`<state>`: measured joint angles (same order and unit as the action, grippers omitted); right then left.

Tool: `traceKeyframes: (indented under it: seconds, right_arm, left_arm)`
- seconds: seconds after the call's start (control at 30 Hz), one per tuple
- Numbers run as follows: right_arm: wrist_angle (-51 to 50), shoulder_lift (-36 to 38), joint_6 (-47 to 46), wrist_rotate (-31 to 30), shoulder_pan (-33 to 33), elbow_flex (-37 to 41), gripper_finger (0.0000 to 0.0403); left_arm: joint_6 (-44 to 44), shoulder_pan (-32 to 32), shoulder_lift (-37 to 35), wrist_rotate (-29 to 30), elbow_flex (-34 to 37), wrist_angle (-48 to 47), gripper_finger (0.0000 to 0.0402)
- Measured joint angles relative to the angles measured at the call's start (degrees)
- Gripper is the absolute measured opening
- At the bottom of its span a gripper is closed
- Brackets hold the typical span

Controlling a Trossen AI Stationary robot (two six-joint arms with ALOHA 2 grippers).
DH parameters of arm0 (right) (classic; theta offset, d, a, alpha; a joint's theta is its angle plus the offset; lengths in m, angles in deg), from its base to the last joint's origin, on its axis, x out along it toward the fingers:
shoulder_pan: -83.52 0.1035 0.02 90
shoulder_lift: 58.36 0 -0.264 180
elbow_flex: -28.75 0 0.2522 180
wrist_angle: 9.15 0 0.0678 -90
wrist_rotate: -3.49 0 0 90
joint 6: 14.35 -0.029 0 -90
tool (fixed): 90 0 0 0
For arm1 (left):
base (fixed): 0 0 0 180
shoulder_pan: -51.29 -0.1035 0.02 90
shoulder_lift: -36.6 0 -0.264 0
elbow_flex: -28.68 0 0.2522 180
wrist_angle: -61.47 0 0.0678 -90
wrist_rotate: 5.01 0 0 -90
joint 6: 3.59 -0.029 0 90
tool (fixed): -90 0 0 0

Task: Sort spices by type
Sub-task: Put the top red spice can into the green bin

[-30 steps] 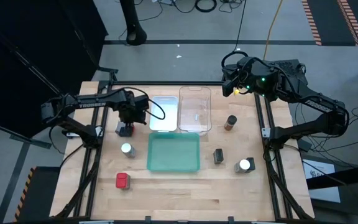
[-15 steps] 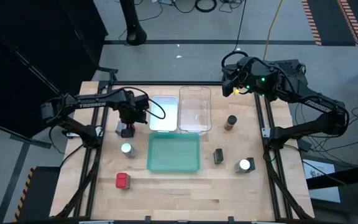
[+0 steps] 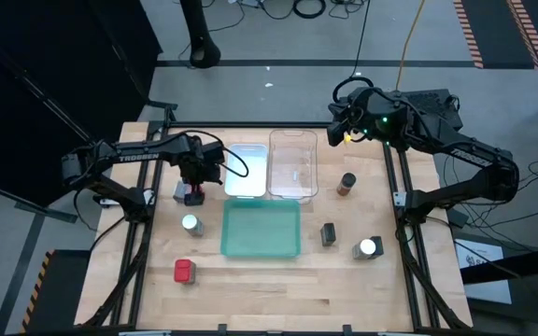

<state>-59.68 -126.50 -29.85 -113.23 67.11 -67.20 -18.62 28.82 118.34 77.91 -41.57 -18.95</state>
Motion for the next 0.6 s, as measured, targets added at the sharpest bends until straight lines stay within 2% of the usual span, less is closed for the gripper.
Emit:
traceKeyframes:
  seconds: [0.17,0.3,0.43,0.6]
  right_arm:
    - [0.1,-0.3,0.3,0.0,0.0,0.0,0.0000]
    - [0.1,-0.3,0.7,-0.2,0.0,0.0,0.0000]
    - [0.1,-0.3,0.7,-0.3,0.0,0.0,0.0000]
    - [0.1,-0.3,-0.6,-0.2,0.0,0.0,0.0000]
  left_arm:
    - [3.5,0.0,0.0,0.6,0.0,1.0,0.0377]
    - [-3.6,0.0,0.0,0.7,0.9,-3.6,0.0377]
    - [-10.8,-0.1,-0.2,0.3,4.0,-3.5,0.0377]
    - [-12.5,-0.1,-0.2,1.5,6.3,-0.3,0.0377]
